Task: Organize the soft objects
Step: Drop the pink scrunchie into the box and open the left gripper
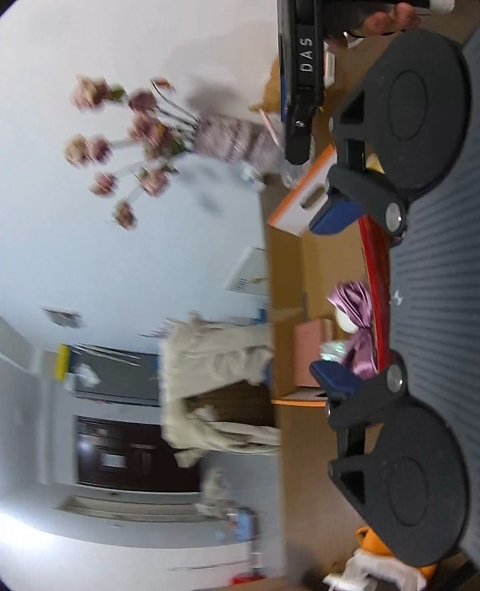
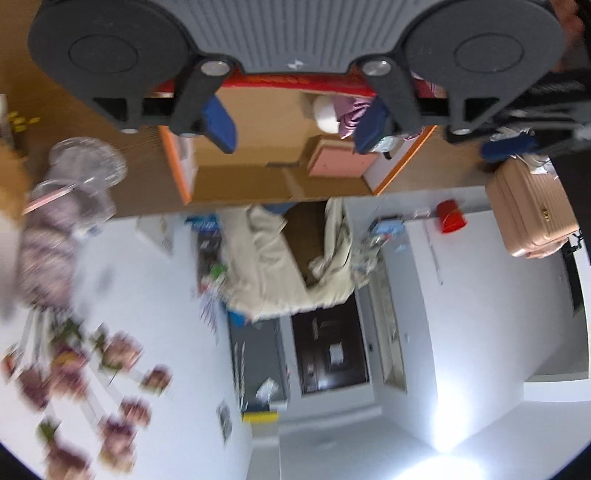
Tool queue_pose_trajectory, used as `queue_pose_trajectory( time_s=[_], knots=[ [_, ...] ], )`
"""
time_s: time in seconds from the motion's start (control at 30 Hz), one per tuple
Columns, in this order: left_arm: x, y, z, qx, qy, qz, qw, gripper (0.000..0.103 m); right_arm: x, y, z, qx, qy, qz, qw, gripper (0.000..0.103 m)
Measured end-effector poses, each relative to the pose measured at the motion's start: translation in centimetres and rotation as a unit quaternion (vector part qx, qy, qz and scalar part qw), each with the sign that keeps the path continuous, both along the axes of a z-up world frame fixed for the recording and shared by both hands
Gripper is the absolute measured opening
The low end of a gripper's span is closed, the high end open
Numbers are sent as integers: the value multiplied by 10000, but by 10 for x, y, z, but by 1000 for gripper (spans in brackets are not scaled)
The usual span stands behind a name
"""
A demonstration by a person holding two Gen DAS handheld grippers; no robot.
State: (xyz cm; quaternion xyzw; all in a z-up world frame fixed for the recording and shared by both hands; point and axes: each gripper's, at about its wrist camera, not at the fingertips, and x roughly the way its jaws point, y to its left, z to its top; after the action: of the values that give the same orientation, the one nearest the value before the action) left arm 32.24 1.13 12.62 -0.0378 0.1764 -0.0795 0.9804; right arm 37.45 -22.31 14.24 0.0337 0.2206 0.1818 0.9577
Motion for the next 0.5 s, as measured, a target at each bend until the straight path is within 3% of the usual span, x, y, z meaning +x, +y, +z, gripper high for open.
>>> queue_pose_trajectory(
  time_s=[0.13,0.3,0.4,0.5],
  knots=[
    [-70,-19,10,129,-503,-138,9986,88,-66,-15,5,-279,-592,-116,9978,83],
    [-149,-30,-19,125,-846,-179,9962,100,-149,-25,-18,-233,-1084,-52,9938,92],
    [-188,-35,-53,230,-697,-222,9971,102,-188,-27,-49,-133,-1351,-321,9902,98],
    [-213,-34,-80,80,-433,-223,9988,102,-213,-27,-83,-86,-1140,-572,9918,98]
  ],
)
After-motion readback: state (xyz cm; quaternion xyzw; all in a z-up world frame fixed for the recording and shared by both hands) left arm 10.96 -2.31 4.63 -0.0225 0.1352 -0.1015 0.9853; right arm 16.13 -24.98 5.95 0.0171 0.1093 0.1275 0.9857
